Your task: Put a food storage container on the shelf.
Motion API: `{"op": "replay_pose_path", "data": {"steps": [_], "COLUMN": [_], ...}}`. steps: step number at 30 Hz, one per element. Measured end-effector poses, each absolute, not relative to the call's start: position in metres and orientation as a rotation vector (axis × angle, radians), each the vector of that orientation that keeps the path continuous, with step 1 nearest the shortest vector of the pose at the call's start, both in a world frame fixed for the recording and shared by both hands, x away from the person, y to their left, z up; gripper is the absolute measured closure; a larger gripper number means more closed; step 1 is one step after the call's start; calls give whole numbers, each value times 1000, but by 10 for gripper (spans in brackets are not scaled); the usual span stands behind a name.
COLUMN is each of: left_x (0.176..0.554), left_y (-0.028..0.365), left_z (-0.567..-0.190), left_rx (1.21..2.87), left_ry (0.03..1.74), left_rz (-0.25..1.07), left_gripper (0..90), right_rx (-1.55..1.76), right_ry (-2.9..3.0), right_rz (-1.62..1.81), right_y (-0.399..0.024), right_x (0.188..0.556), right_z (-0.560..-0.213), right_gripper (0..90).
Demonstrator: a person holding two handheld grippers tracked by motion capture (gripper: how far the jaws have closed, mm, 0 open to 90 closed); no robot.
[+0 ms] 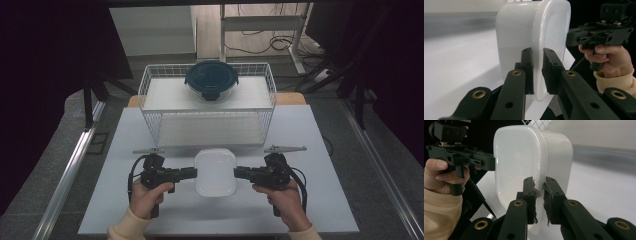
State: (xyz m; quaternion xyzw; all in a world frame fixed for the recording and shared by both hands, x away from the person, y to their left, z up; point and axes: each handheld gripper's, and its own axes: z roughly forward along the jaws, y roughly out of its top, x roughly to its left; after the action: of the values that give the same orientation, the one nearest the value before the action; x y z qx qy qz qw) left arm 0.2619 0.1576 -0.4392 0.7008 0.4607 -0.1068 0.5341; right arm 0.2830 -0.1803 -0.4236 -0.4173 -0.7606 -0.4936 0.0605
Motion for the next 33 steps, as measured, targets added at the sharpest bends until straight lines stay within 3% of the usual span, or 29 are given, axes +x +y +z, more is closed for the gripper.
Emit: {"op": "replay_pose_path", "data": {"steps": [15, 33], "left_x": [281, 310], "left_y": [167, 180], "left_z": [-371, -314], "left_rx": [1678, 1635], "left_ry": [1030, 984], "left_rz": [-132, -65], "left_gripper": [803, 803], "right_rx": [-1194, -1151], "right_ry": [-2383, -2443], "right_rz": [-1578, -1648], "right_y": [-168, -154], "right_x": [307, 338], "right_z": [-362, -292], "right_gripper": [794, 794]}}
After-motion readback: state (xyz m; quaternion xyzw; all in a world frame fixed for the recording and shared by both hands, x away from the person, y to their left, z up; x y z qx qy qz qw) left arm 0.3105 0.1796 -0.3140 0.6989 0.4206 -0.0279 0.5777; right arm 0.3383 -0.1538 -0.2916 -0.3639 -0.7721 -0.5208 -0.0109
